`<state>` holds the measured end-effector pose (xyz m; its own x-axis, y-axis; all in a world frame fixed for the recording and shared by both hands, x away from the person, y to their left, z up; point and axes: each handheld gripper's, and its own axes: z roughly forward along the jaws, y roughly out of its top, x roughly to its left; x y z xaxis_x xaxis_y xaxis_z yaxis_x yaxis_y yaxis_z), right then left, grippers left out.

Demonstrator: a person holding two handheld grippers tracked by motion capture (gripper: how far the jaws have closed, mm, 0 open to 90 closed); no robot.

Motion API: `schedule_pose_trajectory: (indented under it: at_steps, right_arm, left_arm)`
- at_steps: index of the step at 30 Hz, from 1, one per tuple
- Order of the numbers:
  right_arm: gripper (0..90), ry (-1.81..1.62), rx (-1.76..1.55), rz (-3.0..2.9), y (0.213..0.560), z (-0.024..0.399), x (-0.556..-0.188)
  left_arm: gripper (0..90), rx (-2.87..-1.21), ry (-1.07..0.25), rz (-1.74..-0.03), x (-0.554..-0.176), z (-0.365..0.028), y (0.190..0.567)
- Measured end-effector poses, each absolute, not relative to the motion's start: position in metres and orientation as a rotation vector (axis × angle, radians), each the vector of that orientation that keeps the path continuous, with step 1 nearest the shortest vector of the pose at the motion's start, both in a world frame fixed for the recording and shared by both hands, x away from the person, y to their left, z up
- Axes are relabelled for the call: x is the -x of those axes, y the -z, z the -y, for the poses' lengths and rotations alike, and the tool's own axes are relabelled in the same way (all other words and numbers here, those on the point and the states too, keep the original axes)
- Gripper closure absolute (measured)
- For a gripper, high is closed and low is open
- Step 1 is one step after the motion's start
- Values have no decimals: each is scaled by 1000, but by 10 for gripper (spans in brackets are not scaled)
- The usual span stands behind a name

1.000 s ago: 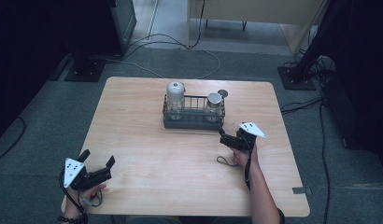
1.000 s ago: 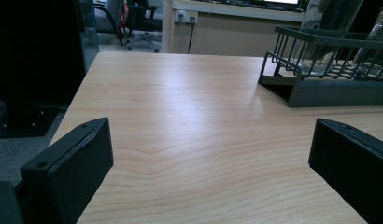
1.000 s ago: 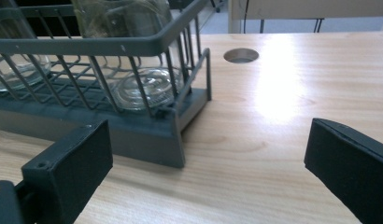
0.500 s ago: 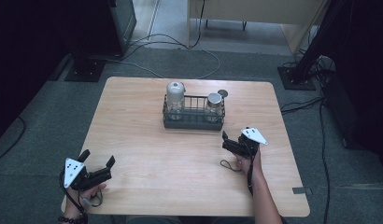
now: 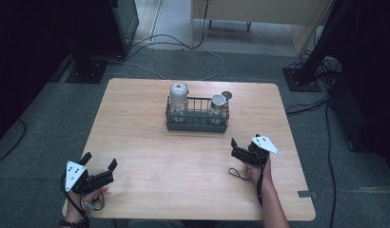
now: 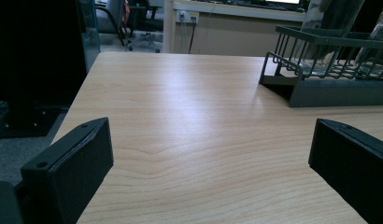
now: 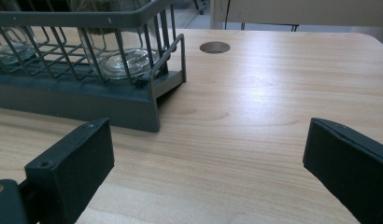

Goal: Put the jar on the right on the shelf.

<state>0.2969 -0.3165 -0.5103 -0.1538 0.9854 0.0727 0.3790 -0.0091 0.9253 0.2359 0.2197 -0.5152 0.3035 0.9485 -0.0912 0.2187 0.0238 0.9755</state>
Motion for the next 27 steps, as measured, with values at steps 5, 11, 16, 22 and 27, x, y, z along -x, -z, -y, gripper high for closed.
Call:
schedule_pose_trajectory:
  at_steps: [5, 11, 16, 22, 27]
  right_arm:
    - [15, -1157, -1440, -1597, 510, 322, -292]
    - [15, -1149, -1444, -1589, 510, 329, -285]
    - [15, -1144, -1451, -1575, 510, 340, -276]
    - [15, -1136, -1462, -1565, 511, 351, -267]
    - [15, -1123, -1457, -1564, 511, 357, -261]
  left_arm:
    - [0, -1452, -821, -1145, -236, -220, 515]
    - [0, -1452, -822, -1145, -236, -220, 515]
    - [0, -1452, -821, -1145, -236, -220, 515]
    - [0, -1452, -822, -1146, -236, -219, 515]
    - [0, -1453, -823, -1146, -236, -219, 515]
